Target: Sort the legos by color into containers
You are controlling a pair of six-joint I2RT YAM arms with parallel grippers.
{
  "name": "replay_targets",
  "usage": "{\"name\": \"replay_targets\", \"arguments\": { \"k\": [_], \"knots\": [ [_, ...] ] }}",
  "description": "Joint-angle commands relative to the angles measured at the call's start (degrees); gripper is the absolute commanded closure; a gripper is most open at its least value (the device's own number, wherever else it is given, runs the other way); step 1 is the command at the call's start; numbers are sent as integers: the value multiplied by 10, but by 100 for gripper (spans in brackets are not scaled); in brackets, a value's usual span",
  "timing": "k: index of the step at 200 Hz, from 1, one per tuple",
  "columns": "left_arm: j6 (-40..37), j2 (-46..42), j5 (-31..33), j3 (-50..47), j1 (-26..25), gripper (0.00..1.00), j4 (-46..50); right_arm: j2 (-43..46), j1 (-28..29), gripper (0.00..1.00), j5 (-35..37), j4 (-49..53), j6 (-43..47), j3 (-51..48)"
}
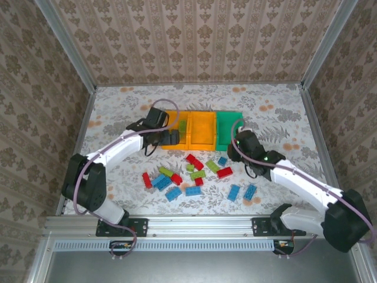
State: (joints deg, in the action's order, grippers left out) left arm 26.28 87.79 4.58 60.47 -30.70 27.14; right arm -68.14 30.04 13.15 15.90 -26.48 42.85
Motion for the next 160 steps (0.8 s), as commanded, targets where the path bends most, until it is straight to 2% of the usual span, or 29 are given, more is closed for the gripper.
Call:
{"name": "replay_targets", "arguments": {
  "k": [1,50,76,160],
  "knots": [
    [-14,-29,37,-28,-6,0,32,-68,-27,65,12,-22,27,64],
    [13,-76,51,-79,-12,0,49,-240,-54,66,30,7,37,199],
    [49,-90,68,-99,-12,0,95,-298,-59,60,48,20,25,239],
    [165,-194,27,-227,12,0,128,-349,-59,53,32,10,19,268]
  ]
}}
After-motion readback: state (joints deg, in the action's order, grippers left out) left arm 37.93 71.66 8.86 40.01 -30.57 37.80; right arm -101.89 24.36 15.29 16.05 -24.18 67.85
